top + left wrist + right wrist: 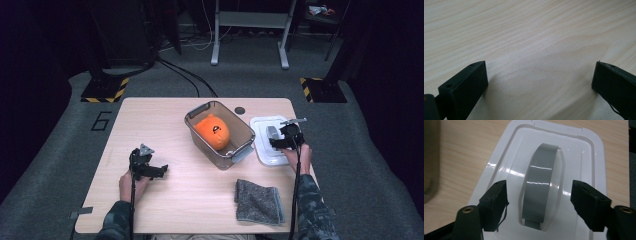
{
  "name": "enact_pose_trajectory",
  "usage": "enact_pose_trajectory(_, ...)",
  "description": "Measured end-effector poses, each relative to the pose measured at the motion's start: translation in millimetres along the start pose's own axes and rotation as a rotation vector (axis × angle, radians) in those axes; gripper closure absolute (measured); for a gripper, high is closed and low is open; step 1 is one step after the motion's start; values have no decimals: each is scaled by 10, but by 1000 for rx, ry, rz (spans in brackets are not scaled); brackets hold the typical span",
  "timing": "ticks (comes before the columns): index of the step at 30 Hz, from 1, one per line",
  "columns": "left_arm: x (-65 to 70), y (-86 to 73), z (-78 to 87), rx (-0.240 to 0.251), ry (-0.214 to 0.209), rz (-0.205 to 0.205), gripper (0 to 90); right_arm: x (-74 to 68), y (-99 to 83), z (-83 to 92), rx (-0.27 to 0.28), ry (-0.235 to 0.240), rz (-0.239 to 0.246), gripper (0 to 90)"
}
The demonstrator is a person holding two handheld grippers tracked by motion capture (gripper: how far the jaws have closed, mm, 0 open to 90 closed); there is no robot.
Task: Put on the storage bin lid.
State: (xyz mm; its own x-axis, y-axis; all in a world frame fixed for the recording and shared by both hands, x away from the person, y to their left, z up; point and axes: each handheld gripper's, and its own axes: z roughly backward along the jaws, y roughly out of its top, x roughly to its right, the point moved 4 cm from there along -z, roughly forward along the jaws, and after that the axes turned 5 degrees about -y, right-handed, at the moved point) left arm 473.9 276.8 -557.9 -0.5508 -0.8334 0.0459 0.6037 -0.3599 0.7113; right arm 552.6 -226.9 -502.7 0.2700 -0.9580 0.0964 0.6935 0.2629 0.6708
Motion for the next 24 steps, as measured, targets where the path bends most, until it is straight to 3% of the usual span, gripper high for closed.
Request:
enact_pose_trajectory(9, 0, 1, -1, 1, 1, 2, 0, -29, 7, -167, -13, -17, 20, 465)
enact_pose_trajectory(13, 0, 0, 0, 1, 1, 2, 0, -18, 37, -205, -28, 18, -18, 529)
enact_pose_trajectory(17, -1, 0, 0, 0, 1, 0, 0, -37, 51, -226, -31, 9, -15, 596)
enact_pose_trajectory(24, 0, 1, -1, 2, 1, 3, 0, -34, 48, -242, -26, -2, -17, 641)
